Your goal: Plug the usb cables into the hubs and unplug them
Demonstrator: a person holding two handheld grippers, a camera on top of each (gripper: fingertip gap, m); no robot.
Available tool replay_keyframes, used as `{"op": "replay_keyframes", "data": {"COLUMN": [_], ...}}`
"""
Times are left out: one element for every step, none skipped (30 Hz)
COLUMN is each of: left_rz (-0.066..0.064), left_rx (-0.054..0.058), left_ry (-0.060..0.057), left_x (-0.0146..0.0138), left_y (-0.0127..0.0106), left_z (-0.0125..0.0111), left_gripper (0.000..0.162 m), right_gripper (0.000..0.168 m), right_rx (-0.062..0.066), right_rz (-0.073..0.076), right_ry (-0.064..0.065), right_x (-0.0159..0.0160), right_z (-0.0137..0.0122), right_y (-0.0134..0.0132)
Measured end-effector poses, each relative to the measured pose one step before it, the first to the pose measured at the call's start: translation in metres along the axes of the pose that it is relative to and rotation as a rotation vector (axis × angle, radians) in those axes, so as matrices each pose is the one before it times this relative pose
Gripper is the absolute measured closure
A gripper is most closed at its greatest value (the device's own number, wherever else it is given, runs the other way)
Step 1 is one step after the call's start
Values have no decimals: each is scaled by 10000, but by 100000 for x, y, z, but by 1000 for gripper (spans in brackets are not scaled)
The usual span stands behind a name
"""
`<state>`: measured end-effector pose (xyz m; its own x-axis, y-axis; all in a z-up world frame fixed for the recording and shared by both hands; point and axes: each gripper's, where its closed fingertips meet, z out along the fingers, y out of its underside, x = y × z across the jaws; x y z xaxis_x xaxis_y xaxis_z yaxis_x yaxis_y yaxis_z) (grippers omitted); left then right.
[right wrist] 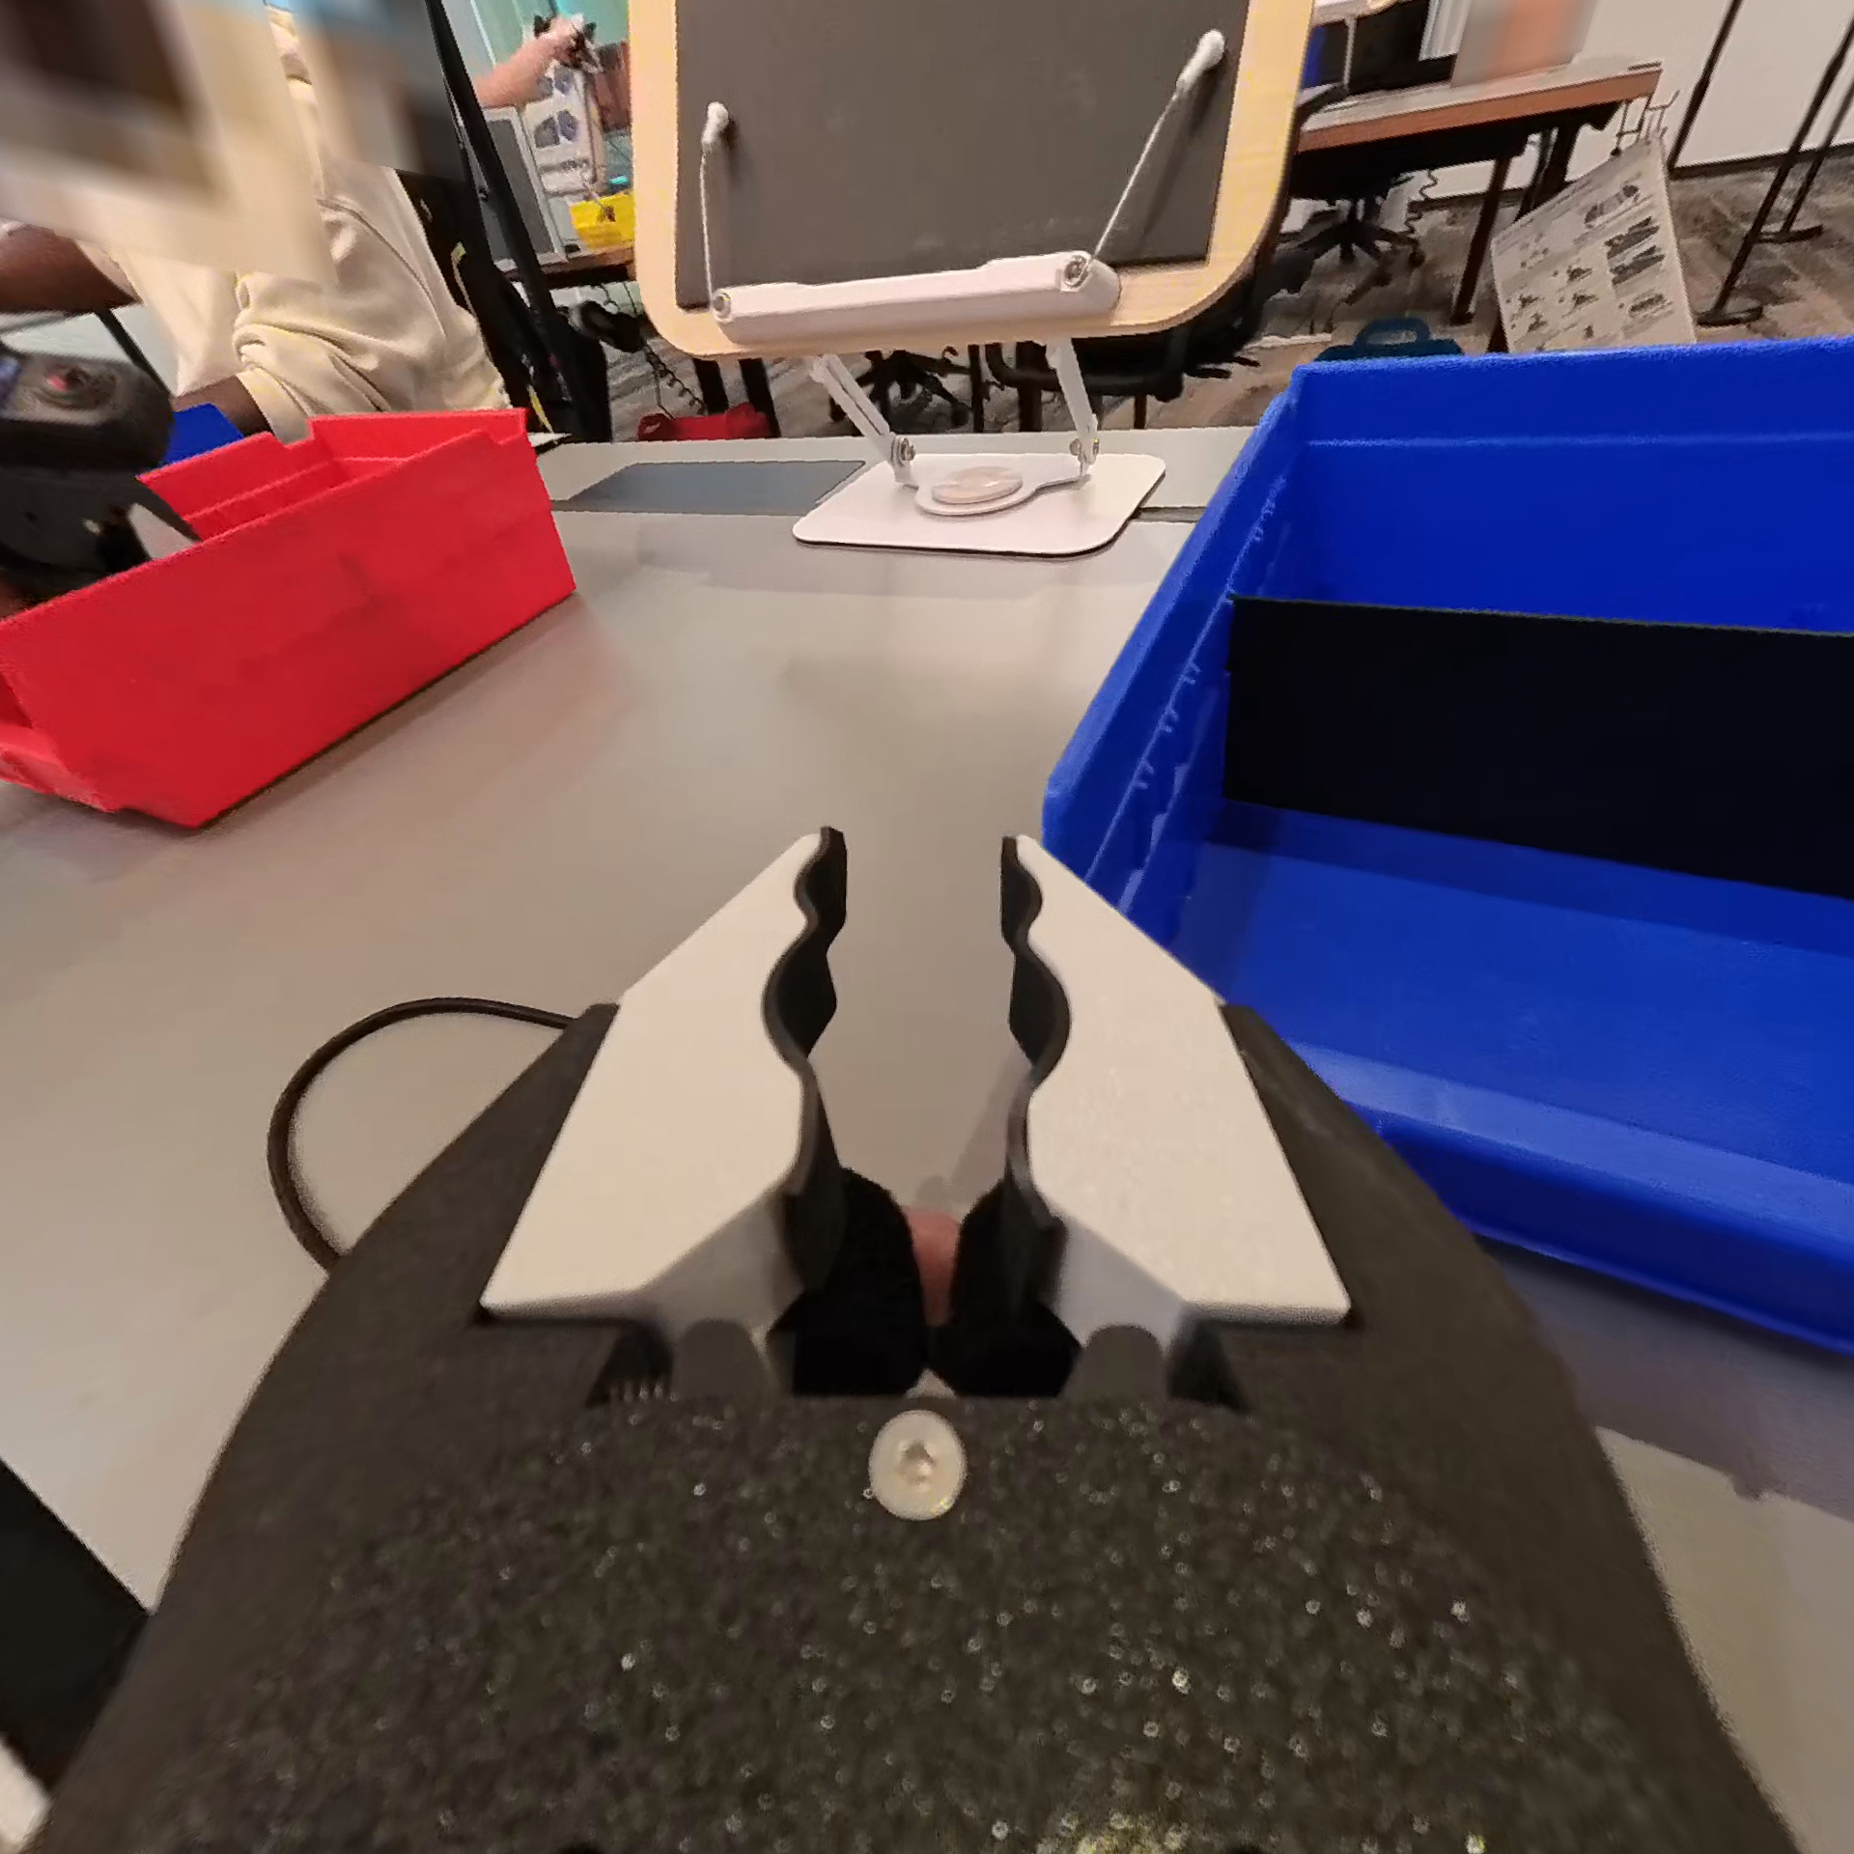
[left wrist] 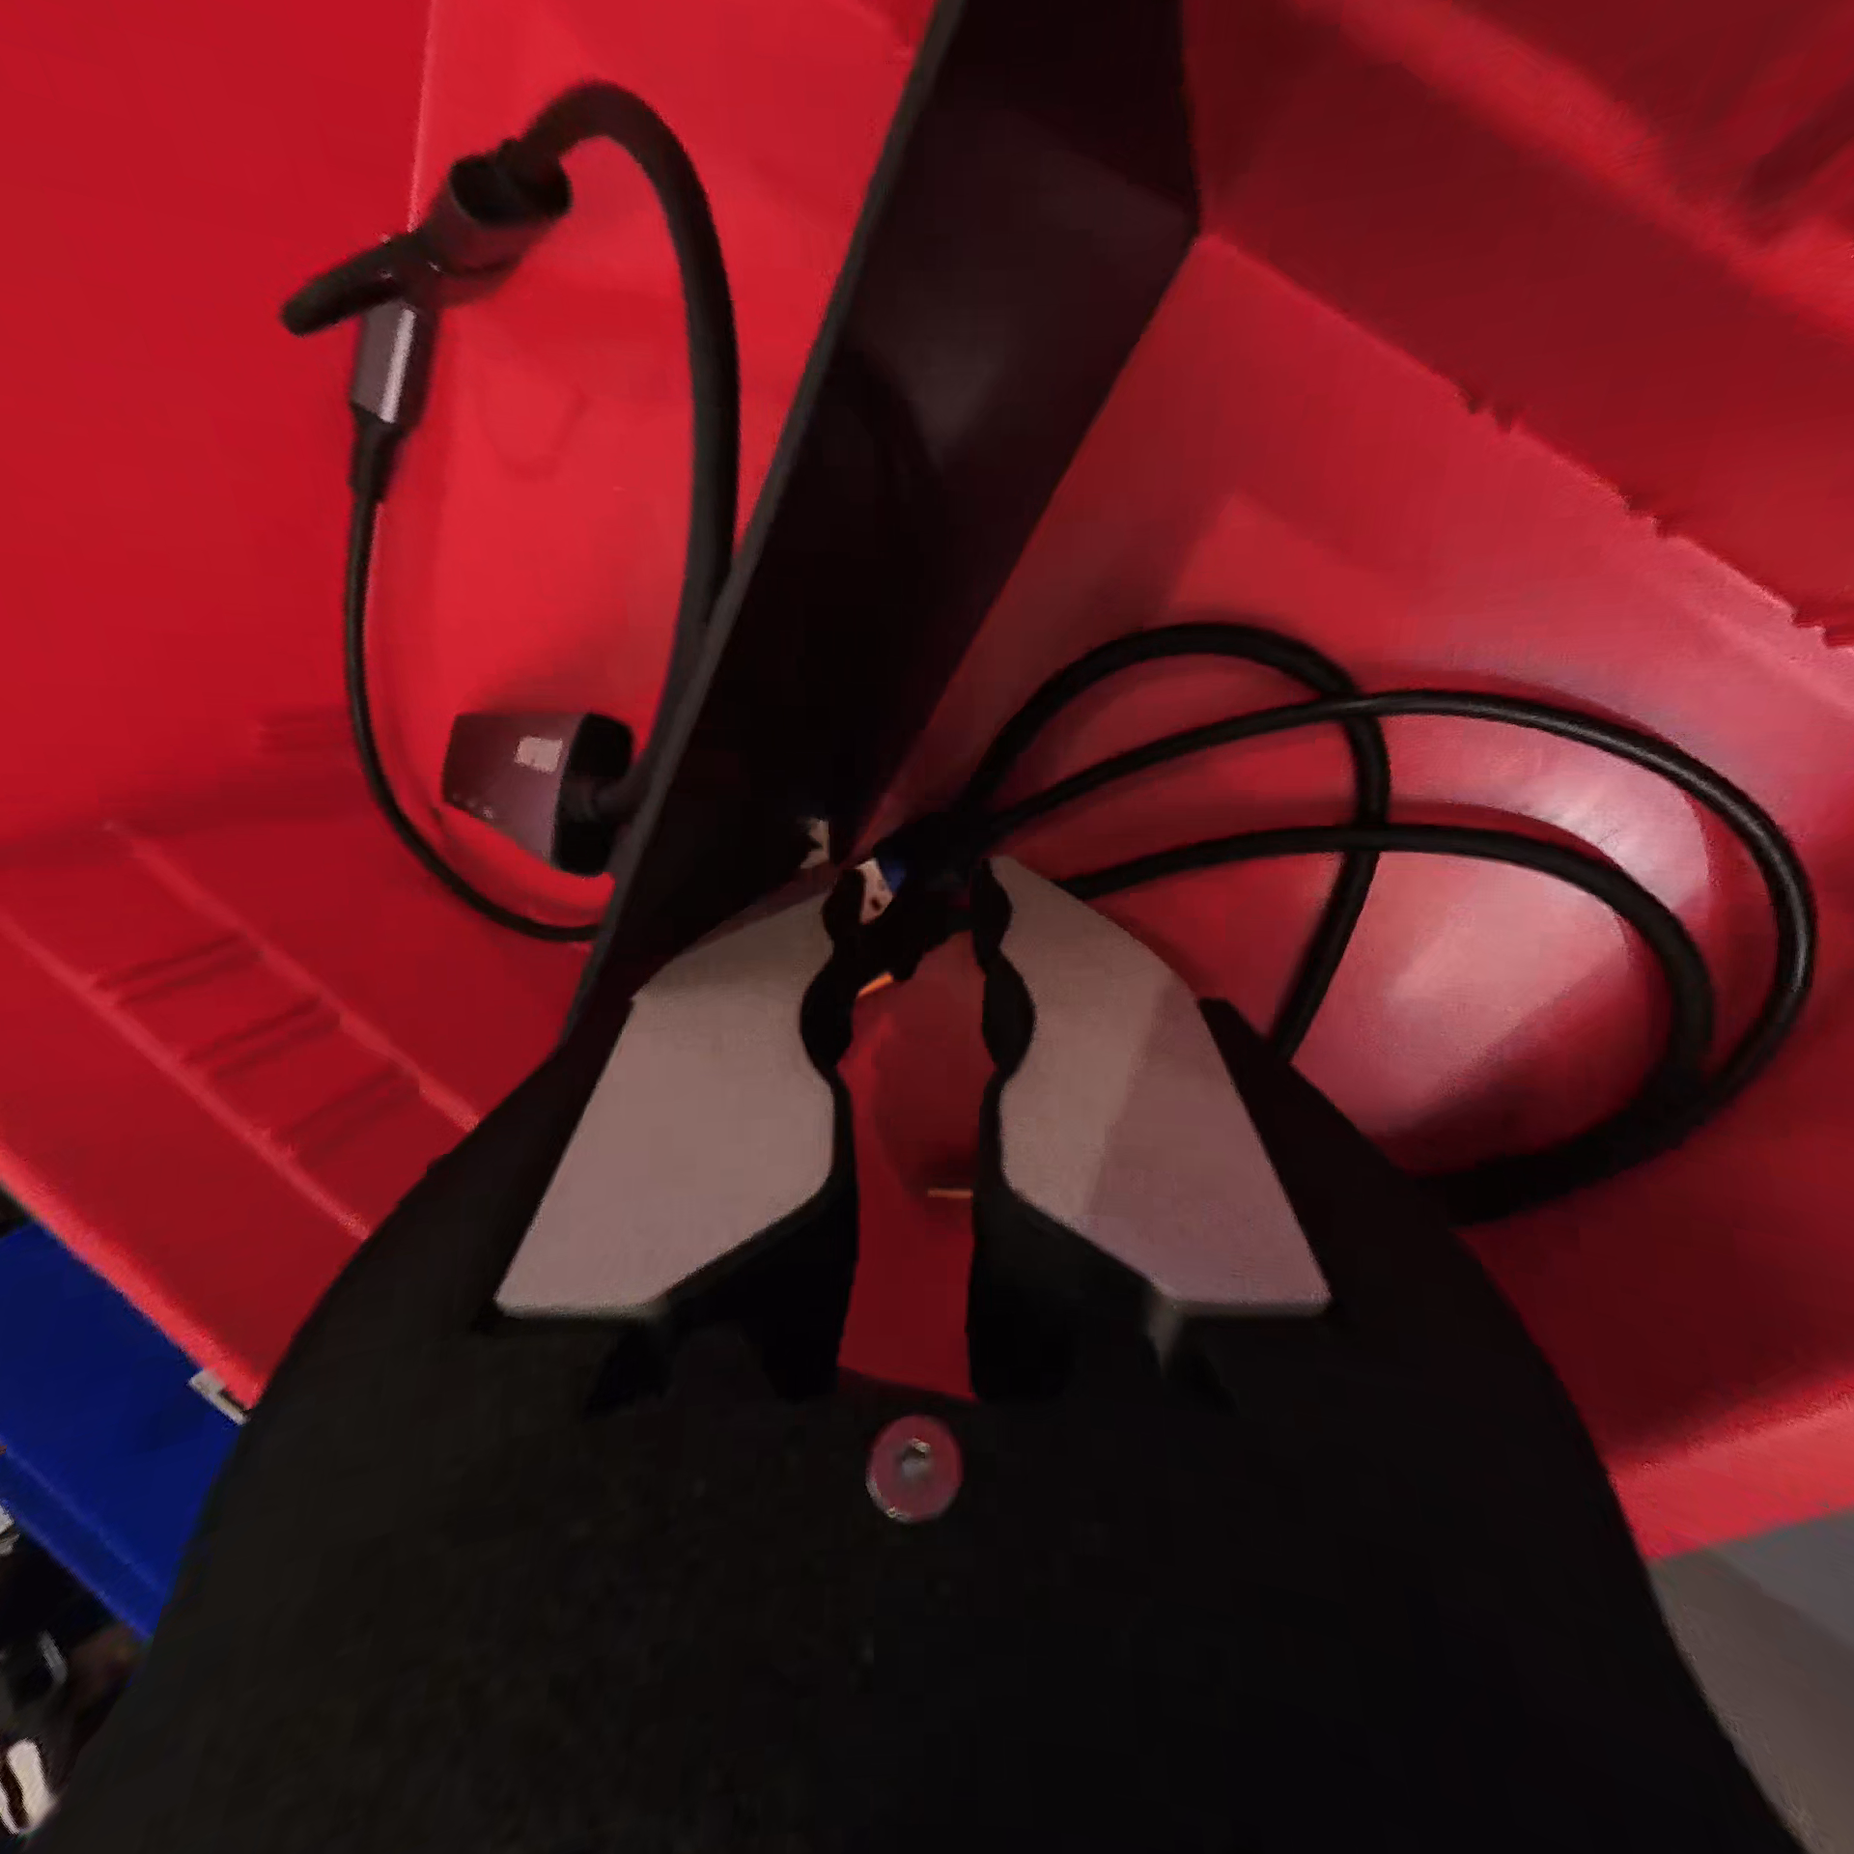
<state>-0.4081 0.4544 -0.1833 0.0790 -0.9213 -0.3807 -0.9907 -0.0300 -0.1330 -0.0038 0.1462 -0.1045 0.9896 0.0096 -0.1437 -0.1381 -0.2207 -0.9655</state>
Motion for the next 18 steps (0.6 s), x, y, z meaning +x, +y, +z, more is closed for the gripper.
{"op": "replay_keyframes", "data": {"left_rz": [132, 116, 97, 53, 78, 83, 59, 1, -47, -76, -64, -42, -41, -2, 90, 161, 176, 179], "left_rx": [-41, 5, -62, -122, -73, 27, 81, 126, 181, 190, 173, 169, 156, 119, 87, 60, -14, -133], "left_ry": [-6, -102, -42, -58, -200, -345, -283, -170, -127, -144, -126, -110, -98, -12, 68, 27, -10, 47], "left_x": [71, -53, 21, 34, -104, -239, -158, -47, -53, -154, -175, -203, -228, -116, 74, 93, 78, 167], "left_y": [-7, -44, 48, 121, 74, -21, -55, -72, -117, -105, -71, -70, -63, -55, -62, -64, 6, 127], "left_z": [301, 125, -37, -126, -269, -405, -511, -616, -710, -778, -794, -775, -683, -543, -364, -173, -4, 149], "left_gripper": [144, 146, 148, 150, 152, 154, 154, 155, 155, 155, 156, 156, 157, 157, 157, 157, 157, 157], "right_gripper": [139, 139, 139, 139, 139, 139, 139, 139, 139, 139, 139, 139, 139, 139, 139, 139, 139, 139], "right_rx": [20, -2, -16, -2, -22, 5, 15, 15, 20, 30, 36, 39, 33, 22, 18, 23, 28, 27], "right_rz": [124, 137, 80, 23, -5, -14, -11, -11, -5, 3, 7, 10, 7, 2, 1, 0, -5, -32], "right_ry": [-90, -57, -28, -6, 22, 32, 37, 28, 18, 21, 20, 18, 9, -4, -8, -16, -26, -28], "right_x": [-4, 25, 36, 24, 38, 32, 55, 49, 48, 73, 89, 85, 74, 40, 17, -24, -78, -114], "right_z": [-7, -14, -20, -49, -58, -95, -101, -126, -125, -143, -130, -118, -83, -50, -40, -18, -7, 3], "right_y": [27, 55, 83, 67, 71, 10, -16, -32, -52, -86, -101, -107, -108, -99, -81, -97, -119, -121]}}
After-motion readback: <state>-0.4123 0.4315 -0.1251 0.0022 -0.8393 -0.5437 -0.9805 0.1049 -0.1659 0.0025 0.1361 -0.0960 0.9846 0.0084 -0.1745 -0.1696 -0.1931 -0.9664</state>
